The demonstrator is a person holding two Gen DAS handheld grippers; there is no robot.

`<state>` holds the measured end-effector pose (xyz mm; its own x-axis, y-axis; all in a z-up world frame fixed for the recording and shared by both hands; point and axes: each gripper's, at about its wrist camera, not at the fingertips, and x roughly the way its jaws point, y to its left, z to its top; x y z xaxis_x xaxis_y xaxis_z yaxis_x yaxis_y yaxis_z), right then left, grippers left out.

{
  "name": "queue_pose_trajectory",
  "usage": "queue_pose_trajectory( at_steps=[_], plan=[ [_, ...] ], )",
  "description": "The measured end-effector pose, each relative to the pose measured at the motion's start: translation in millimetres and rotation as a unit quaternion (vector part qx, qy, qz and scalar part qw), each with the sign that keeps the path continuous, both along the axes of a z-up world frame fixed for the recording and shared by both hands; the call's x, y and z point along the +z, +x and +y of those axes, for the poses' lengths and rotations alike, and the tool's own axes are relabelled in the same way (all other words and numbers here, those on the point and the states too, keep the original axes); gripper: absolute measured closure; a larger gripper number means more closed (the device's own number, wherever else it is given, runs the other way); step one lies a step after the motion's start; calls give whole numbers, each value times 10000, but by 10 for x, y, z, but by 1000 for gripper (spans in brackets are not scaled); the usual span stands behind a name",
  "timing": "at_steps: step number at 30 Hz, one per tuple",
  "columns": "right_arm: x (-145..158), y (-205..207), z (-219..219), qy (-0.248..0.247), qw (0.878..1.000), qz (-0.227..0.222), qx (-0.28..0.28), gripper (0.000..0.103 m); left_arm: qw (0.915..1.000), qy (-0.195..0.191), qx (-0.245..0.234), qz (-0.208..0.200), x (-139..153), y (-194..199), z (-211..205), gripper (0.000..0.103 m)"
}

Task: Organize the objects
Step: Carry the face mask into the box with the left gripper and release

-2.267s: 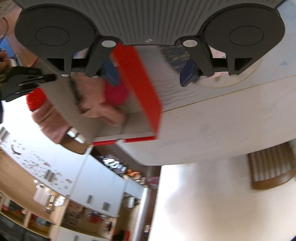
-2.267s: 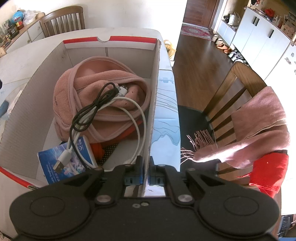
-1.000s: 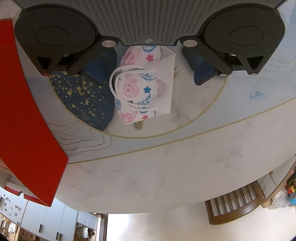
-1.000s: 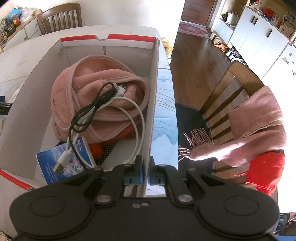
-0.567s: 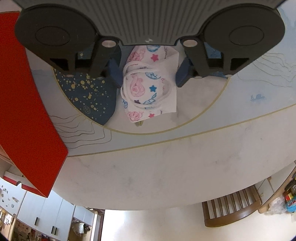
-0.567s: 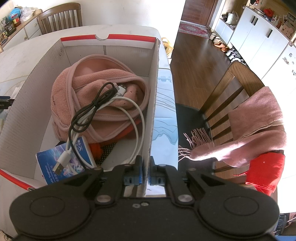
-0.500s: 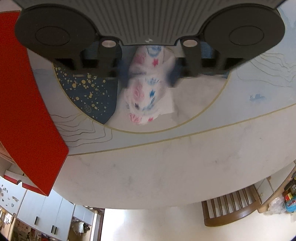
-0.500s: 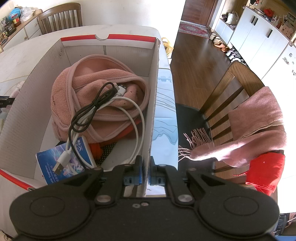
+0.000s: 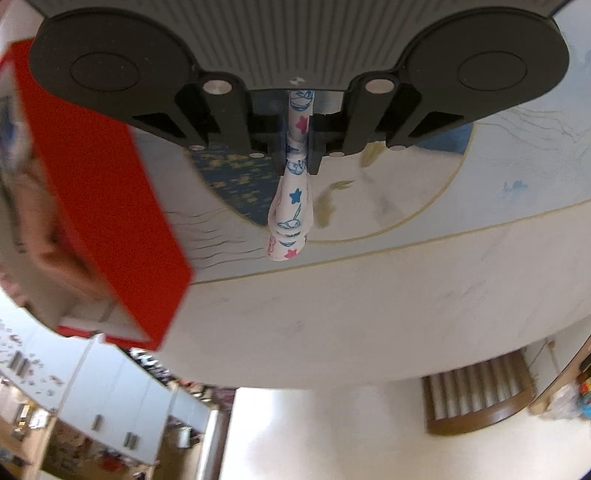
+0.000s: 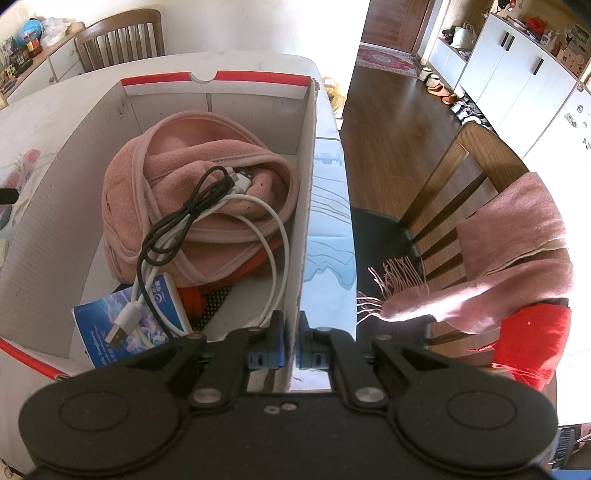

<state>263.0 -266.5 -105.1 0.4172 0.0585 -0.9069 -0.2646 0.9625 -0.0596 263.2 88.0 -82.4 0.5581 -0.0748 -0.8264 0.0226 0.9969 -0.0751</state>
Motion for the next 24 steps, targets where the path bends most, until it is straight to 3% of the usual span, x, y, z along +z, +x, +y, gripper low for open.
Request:
queue_pose_trajectory(
  at_steps=[11, 24],
  plan=[
    [-15, 2, 8, -2, 10000, -22, 18, 99, 9950, -319, -842, -431, 638, -106, -576, 94],
    [-34, 8, 21, 26, 10000, -41, 34, 99, 9777, -101, -2015, -578, 878, 34, -1428, 93]
  ],
)
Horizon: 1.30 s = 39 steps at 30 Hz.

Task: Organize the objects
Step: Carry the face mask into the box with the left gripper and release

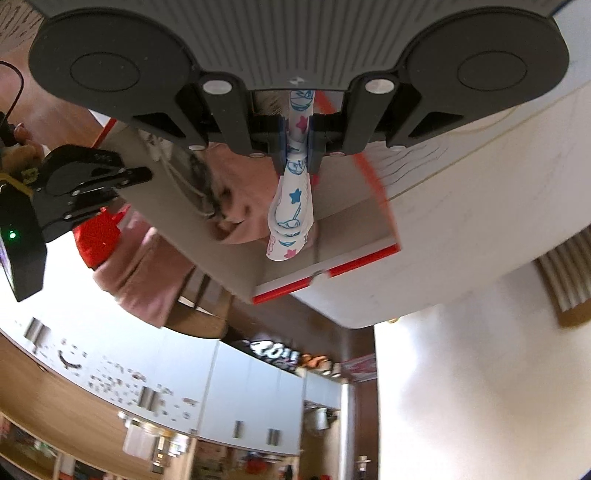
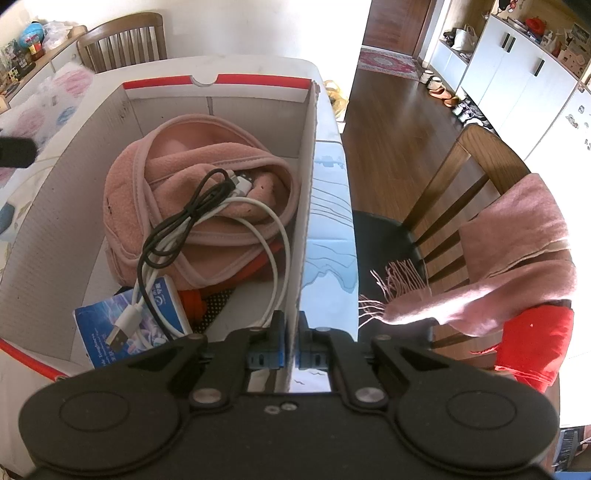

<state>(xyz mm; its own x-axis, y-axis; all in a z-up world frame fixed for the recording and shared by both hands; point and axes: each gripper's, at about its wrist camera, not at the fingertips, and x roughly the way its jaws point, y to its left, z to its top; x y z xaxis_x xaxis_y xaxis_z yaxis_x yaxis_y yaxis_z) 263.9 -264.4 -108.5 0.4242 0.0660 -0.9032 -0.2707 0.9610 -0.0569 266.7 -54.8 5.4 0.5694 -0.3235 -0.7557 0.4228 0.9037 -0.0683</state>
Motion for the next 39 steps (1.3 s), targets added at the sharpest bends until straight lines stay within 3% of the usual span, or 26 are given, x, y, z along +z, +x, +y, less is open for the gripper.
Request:
queue_pose_trajectory(
  at_steps=[18, 30, 39],
  plan=[
    [1, 1, 1, 35, 10000, -5, 2, 99, 9945, 725, -757, 71, -290, 415, -775, 93],
    [3, 10, 31, 73, 10000, 16, 0, 99, 9885, 1242, -811, 309, -609, 730, -1026, 93],
    [8, -3, 24, 101, 9999, 38, -17, 99, 9864, 1332, -900, 330, -685, 801, -1063, 89]
  ],
)
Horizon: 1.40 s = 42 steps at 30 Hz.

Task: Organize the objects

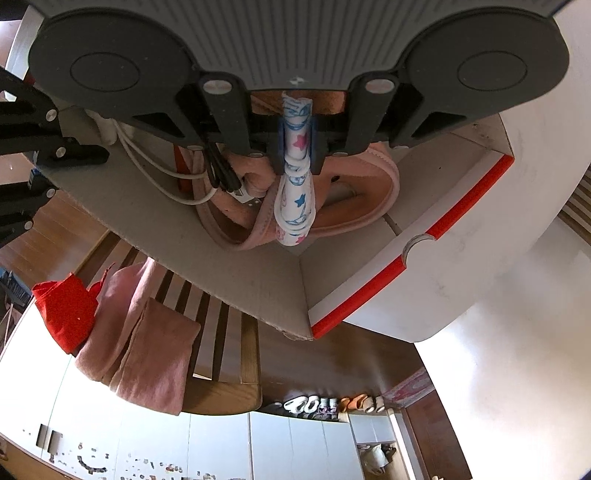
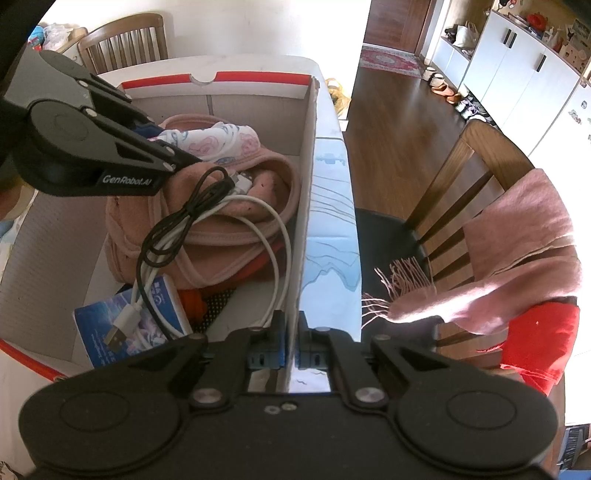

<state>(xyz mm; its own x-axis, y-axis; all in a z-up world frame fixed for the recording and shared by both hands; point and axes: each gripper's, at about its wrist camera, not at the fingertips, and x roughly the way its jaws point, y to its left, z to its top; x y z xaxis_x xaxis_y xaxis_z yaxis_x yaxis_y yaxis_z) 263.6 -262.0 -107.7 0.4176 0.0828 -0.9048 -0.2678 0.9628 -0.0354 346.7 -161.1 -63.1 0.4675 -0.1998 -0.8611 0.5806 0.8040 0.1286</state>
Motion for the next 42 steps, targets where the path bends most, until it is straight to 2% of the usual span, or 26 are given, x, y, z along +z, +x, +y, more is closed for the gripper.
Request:
queue_pose_trajectory(
  at_steps=[4, 5, 6, 7, 9, 11, 14, 23, 31, 38, 42],
  plan=[
    [1, -1, -8, -1, 10000, -1, 4, 99, 9999, -94, 43, -46, 2, -18, 41, 72],
    [2, -1, -5, -3, 10000, -1, 5, 99, 9999, -121, 51, -57, 2, -24, 53, 70],
    [2, -1, -8, 0, 10000, 0, 3, 99, 9999, -142, 58, -65, 5, -32, 68, 64],
    [3, -1, -4, -2, 10000, -1, 3, 99, 9998, -153, 70, -80, 7, -40, 81, 53],
    [2, -1, -9, 0, 10000, 0, 7, 99, 9997, -181, 110, -147, 19, -69, 123, 44],
    [2, 0, -7, 2, 10000, 0, 5, 99, 9994, -288, 167, -135, 41, -87, 185, 43],
    [1, -2, -7, -1, 10000, -2, 7, 99, 9984, -443, 311, -135, 80, -119, 283, 34],
    [34, -19, -46, -3, 10000, -50, 36, 99, 9951, -798, 529, -238, 273, -332, 517, 32],
    [136, -84, -78, 29, 9996, -251, 82, 97, 9908, -1090, 681, -427, 494, -593, 711, 25],
    [399, -253, -98, 70, 9969, -774, 152, 92, 9869, -1249, 848, -575, 611, -859, 837, 25],
    [561, -375, -89, 207, 9938, -1064, 246, 88, 9812, -1487, 1041, -649, 675, -1027, 940, 24]
  ],
)
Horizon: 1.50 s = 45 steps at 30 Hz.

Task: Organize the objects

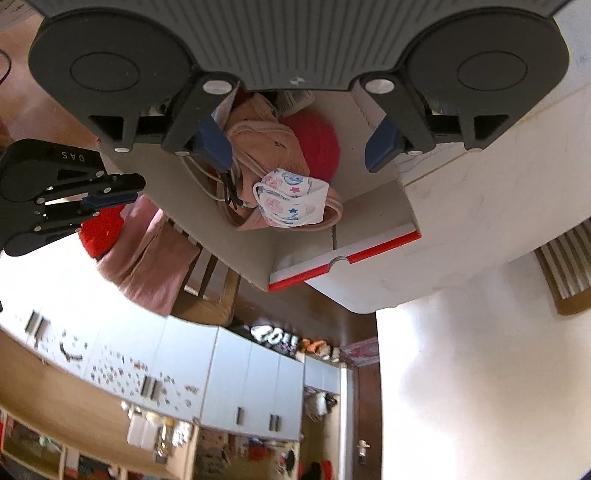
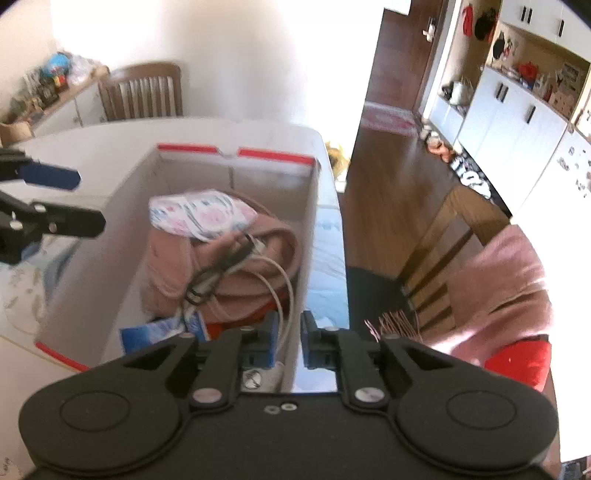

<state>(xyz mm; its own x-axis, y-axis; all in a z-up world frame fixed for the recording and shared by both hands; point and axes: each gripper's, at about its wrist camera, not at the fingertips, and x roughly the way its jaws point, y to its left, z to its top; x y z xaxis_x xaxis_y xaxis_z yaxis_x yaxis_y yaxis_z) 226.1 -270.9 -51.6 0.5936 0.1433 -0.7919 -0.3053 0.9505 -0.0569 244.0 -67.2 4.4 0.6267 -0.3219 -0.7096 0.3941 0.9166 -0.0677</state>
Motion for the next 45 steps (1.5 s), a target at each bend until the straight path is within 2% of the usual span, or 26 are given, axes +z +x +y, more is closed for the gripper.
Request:
queue_pose_trajectory(
  at_steps=[4, 8, 15, 18, 19, 22, 23, 27, 29, 33, 45],
  plan=[
    [100, -113, 11, 240, 9996, -133, 71, 85, 9998, -124, 110, -116, 52, -186, 66, 24],
    [181, -237, 23, 473, 9984, -280, 150, 74, 9994, -206, 209, -185, 70, -345, 109, 24],
    [309, -463, 32, 888, 9938, -610, 273, 62, 9989, -275, 269, -283, 70, -566, 132, 20],
    [358, -560, 39, 976, 9917, -764, 346, 49, 9984, -294, 293, -376, 81, -649, 139, 17],
    [375, -593, 44, 1005, 9908, -826, 379, 43, 9982, -322, 301, -402, 85, -674, 144, 13],
    [413, -669, 61, 1108, 9877, -989, 496, 35, 9975, -430, 289, -484, 102, -749, 161, 1],
    [422, -688, 65, 1142, 9868, -1020, 535, 29, 9972, -450, 282, -522, 111, -779, 161, 1],
    [444, -772, 55, 1331, 9828, -1116, 629, 15, 9961, -581, 281, -602, 129, -854, 185, 0],
    [449, -823, 59, 1385, 9808, -1196, 668, 3, 9955, -653, 302, -610, 123, -879, 200, 0],
    [457, -918, 75, 1360, 9780, -1411, 716, 1, 9942, -740, 359, -697, 112, -947, 208, 0],
    [406, -1003, 33, 1467, 9782, -1395, 452, 1, 9915, -700, 381, -1031, 149, -1169, 139, 0]
  ],
)
